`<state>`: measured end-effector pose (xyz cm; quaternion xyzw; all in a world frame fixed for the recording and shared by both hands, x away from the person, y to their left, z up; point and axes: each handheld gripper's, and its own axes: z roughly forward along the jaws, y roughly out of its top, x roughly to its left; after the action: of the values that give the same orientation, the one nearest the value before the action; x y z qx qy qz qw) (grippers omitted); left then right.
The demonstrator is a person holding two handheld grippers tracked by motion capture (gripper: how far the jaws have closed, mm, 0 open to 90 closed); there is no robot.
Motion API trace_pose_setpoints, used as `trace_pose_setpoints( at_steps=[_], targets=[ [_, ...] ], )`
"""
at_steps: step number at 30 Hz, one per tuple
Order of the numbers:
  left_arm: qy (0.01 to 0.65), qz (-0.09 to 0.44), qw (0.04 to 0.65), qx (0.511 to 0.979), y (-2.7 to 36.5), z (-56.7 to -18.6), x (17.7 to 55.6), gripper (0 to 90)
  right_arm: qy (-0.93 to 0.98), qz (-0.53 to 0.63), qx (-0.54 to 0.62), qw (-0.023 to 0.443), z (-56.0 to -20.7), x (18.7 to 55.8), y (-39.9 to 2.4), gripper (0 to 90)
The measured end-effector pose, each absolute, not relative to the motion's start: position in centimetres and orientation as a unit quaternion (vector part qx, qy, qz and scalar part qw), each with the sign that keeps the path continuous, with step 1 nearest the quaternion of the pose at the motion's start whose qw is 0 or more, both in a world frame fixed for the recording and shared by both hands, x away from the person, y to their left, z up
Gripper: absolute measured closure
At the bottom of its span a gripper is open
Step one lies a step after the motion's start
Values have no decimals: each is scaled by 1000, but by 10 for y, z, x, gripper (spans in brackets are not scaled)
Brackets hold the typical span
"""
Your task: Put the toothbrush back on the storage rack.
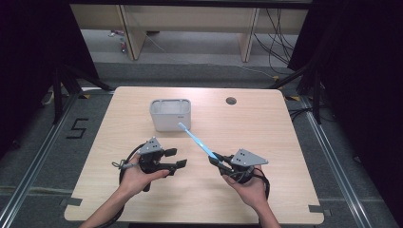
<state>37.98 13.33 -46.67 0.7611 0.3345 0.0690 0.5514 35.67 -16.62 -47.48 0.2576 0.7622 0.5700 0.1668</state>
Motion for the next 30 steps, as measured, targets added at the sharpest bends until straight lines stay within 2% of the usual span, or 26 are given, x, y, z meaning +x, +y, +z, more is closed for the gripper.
trace_pose_setpoints(
  at_steps=[6, 10, 19, 30],
  targets=[
    [343, 58, 571, 744, 129, -460, 385, 348, 767, 566, 255, 165, -477, 357, -159, 792],
    [345, 48, 581, 736, 124, -458, 389, 353, 766, 564, 242, 190, -480, 359, -158, 792],
    [346, 18, 604, 717, 107, -456, 397, 393, 769, 565, 245, 170, -480, 357, -152, 792],
    [348, 7, 625, 699, 97, -452, 399, 509, 766, 566, 253, 170, -478, 355, -149, 792]
  ],
)
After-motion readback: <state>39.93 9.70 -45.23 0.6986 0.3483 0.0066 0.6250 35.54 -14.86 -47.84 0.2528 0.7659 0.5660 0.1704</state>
